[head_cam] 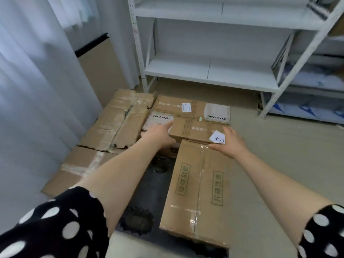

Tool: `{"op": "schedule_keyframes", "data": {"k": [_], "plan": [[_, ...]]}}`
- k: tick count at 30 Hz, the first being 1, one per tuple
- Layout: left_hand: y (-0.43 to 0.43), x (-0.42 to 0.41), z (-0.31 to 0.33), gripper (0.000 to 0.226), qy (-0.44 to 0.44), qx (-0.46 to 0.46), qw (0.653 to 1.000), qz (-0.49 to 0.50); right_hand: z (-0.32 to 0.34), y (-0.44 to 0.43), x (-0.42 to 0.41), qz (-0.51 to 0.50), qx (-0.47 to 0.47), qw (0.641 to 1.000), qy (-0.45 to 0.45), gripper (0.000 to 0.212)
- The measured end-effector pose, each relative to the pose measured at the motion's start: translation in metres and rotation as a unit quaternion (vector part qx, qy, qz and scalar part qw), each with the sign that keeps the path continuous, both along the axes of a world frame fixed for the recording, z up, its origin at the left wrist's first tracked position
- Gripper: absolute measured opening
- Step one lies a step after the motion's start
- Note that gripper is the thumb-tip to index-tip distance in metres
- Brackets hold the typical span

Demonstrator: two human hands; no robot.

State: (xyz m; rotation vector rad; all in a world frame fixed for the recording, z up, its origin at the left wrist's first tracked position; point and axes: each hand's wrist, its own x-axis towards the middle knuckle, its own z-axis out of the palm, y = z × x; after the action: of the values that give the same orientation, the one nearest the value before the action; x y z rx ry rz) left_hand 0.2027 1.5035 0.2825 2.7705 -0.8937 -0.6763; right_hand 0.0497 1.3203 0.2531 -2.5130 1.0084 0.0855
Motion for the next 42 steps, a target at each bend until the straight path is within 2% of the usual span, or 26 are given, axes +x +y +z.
{"op": "schedule_keyframes", "data": {"k": [8, 14, 23, 26, 33, 38, 42], "plan": [[-0.140, -0.100, 0.016, 0.082, -0.002, -0.014, 0.997, -0.080, 0.031, -0.123, -0.117, -0.100, 0.006, 0.995, -0.002, 0.092], [-0.213, -0.144, 0.032, 0.078, -0.026, -0.034, 0.984, -0.170, 0.050, -0.157, -0.173, -0.145, 0.007, 0.989, -0.023, 0.092], [-0.305, -0.199, 0.056, 0.078, -0.055, -0.052, 0.969, -0.233, 0.066, -0.230, -0.232, -0.180, -0.010, 0.982, -0.051, 0.086], [-0.358, -0.214, 0.056, 0.078, -0.039, -0.074, 0.972, -0.218, 0.060, -0.284, -0.250, -0.181, -0.003, 0.982, -0.058, 0.088], [-0.525, -0.268, 0.038, 0.077, -0.033, -0.048, 0.982, -0.180, 0.039, -0.456, -0.303, -0.162, 0.034, 0.984, -0.062, 0.082], [-0.659, -0.325, 0.058, 0.075, -0.025, -0.054, 0.979, -0.195, 0.062, -0.582, -0.360, -0.181, 0.024, 0.982, -0.046, 0.079], [-0.753, -0.358, 0.075, 0.075, -0.042, -0.054, 0.972, -0.223, 0.086, -0.668, -0.388, -0.200, 0.017, 0.977, -0.076, 0.080]]}}
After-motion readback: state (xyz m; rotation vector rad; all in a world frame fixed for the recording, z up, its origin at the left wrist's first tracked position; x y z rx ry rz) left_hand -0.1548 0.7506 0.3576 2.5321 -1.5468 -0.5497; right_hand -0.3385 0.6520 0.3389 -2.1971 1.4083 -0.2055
